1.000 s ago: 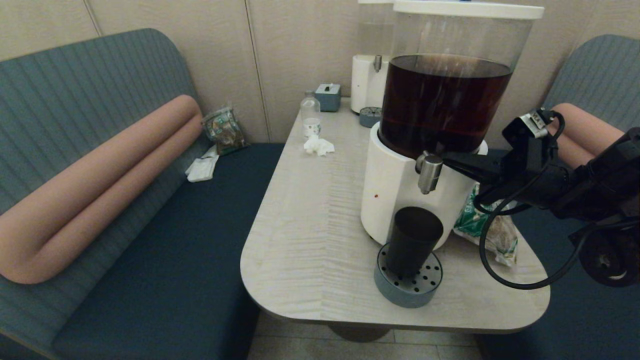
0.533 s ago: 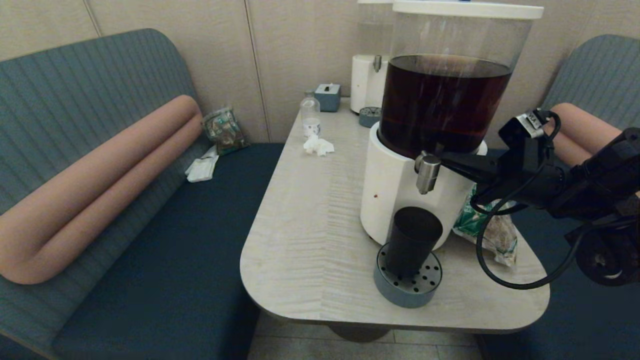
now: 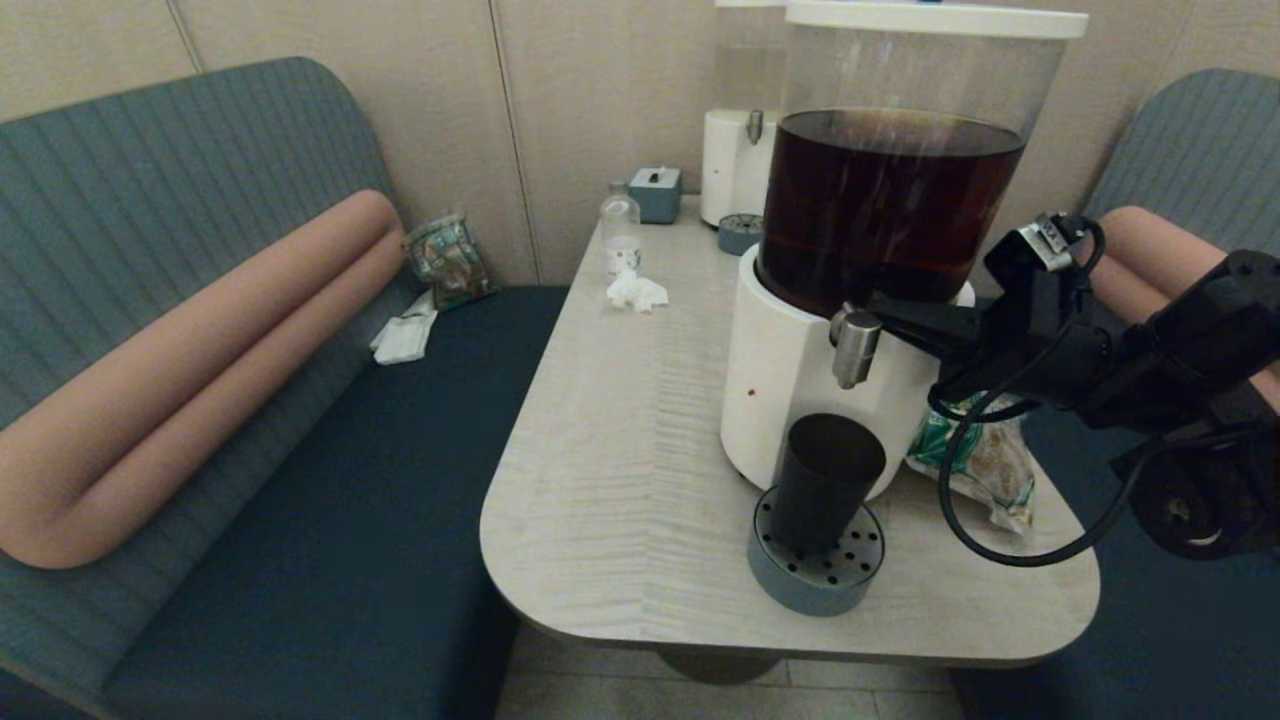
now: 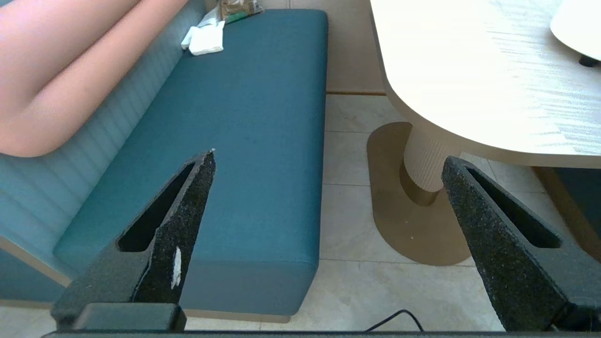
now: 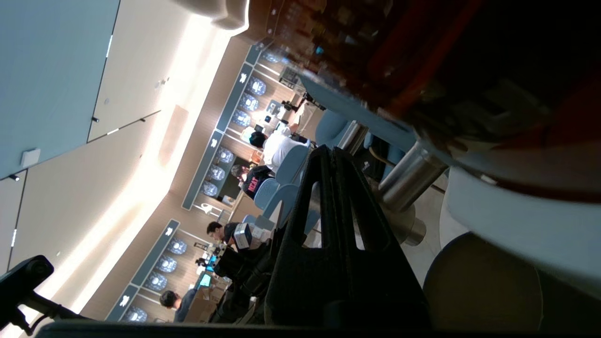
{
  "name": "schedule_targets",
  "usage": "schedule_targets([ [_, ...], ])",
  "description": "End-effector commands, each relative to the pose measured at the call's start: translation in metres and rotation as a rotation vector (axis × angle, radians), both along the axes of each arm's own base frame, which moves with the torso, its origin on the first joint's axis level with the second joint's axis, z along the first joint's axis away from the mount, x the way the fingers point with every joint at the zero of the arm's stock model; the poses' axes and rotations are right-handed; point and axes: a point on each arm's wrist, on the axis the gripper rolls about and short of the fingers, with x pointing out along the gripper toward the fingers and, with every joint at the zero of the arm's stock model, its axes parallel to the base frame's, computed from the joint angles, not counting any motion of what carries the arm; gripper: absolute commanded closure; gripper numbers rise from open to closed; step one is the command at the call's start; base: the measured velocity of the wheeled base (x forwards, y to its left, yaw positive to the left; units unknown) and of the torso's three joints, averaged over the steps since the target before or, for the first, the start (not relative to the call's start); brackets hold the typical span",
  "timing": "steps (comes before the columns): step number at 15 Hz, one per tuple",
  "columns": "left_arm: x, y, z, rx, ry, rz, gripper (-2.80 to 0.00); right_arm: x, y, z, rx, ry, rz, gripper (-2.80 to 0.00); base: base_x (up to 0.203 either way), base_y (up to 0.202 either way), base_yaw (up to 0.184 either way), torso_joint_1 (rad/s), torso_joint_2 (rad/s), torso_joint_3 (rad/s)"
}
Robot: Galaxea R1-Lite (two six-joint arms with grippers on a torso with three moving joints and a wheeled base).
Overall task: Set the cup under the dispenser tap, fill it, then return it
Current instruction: Turn on the faucet
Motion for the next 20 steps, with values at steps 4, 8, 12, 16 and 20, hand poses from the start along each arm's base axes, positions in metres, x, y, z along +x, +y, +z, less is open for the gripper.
schedule_targets([
  [4, 0.000, 0.000, 0.000, 0.000, 0.001, 0.001, -2.80, 0.010, 0.006, -0.006, -0.001, 0.009, 0.020, 0.00, 0.000, 0.000, 0.000, 0.000, 0.00, 0.000],
  [8, 0.000, 0.000, 0.000, 0.000, 0.001, 0.001, -2.80, 0.016, 0.011, -0.007, -0.001, 0.006, 0.031, 0.00, 0.000, 0.000, 0.000, 0.000, 0.00, 0.000],
  [12, 0.000, 0.000, 0.000, 0.000, 0.001, 0.001, -2.80, 0.017, 0.015, -0.009, -0.001, 0.011, 0.042, 0.00, 0.000, 0.000, 0.000, 0.000, 0.00, 0.000],
  [16, 0.000, 0.000, 0.000, 0.000, 0.001, 0.001, -2.80, 0.015, 0.014, -0.009, -0.002, 0.014, 0.040, 0.00, 0.000, 0.000, 0.000, 0.000, 0.00, 0.000],
  [20, 0.000, 0.000, 0.000, 0.000, 0.001, 0.001, -2.80, 0.011, 0.008, -0.007, -0.001, 0.010, 0.025, 0.00, 0.000, 0.000, 0.000, 0.000, 0.00, 0.000],
])
